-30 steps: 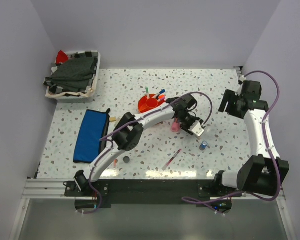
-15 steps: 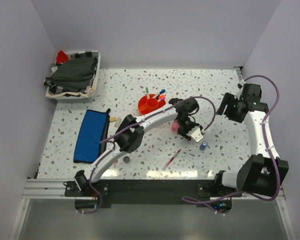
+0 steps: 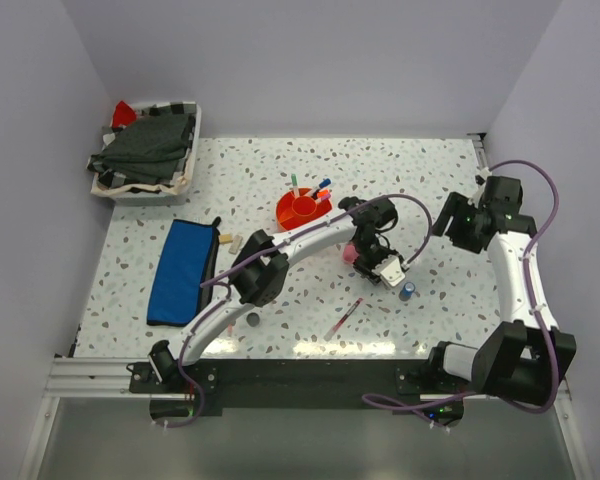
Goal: Sort the stationery into containers
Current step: Pick up the pen from the center of the board.
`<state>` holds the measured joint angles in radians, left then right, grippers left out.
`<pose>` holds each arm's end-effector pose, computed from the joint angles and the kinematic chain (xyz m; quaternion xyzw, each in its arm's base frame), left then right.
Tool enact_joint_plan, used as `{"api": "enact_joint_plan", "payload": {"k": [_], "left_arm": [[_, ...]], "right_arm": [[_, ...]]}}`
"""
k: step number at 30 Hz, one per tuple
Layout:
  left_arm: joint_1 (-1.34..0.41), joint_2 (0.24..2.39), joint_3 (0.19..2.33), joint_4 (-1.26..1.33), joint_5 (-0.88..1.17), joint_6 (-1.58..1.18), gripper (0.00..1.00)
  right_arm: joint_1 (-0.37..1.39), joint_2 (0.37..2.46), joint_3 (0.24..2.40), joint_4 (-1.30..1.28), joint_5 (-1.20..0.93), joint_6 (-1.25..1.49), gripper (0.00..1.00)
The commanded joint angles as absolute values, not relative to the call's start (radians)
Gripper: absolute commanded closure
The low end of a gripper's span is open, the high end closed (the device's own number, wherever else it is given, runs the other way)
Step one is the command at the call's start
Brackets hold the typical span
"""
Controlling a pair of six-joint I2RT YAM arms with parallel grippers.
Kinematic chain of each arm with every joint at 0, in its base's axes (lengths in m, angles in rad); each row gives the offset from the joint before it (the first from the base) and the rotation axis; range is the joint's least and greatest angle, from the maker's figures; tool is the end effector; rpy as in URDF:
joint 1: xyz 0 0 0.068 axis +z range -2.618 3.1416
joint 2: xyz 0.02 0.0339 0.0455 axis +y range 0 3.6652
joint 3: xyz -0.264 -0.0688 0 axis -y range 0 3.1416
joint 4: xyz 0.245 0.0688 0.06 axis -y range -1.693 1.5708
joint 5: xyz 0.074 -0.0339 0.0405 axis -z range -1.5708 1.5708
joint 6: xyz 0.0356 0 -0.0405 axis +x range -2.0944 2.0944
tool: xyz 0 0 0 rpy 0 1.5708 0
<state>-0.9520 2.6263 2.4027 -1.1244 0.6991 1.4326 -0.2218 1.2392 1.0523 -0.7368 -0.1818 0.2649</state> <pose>0.2855 -0.4404 0.1490 0.8817 0.3096 -0.3057 0.1824 0.2469 -0.0491 0.2896 0.1995 0.9233 0.0929 0.3147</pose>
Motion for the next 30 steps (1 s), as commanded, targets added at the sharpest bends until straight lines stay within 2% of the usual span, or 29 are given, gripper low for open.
{"api": "enact_joint_plan", "payload": {"k": [1, 9, 14, 22, 27, 30], "left_arm": [[-0.959, 2.744, 2.375, -1.316, 0.575, 1.453, 0.52], [-0.959, 2.767, 2.341, -1.316, 0.551, 1.405, 0.55], [-0.966, 2.803, 2.342, -1.316, 0.474, 1.367, 0.58], [-0.971, 2.856, 2.33, -1.235, 0.354, 1.293, 0.69], [-0.969, 2.836, 2.364, -1.183, 0.377, 1.314, 0.81], [-0.963, 2.778, 2.349, -1.099, 0.437, 1.301, 0.82]], "right_arm": [[-0.227, 1.195, 1.028, -0.707, -0.247, 0.316, 0.31], [-0.227, 1.2, 1.003, -0.684, -0.276, 0.347, 0.33], [-0.245, 1.195, 1.063, -0.696, -0.296, 0.354, 0.35], [-0.249, 1.216, 1.209, -0.683, -0.344, 0.396, 0.35], [-0.252, 1.221, 1.216, -0.673, -0.348, 0.413, 0.36], [-0.258, 1.229, 1.216, -0.683, -0.35, 0.408, 0.36]]}}
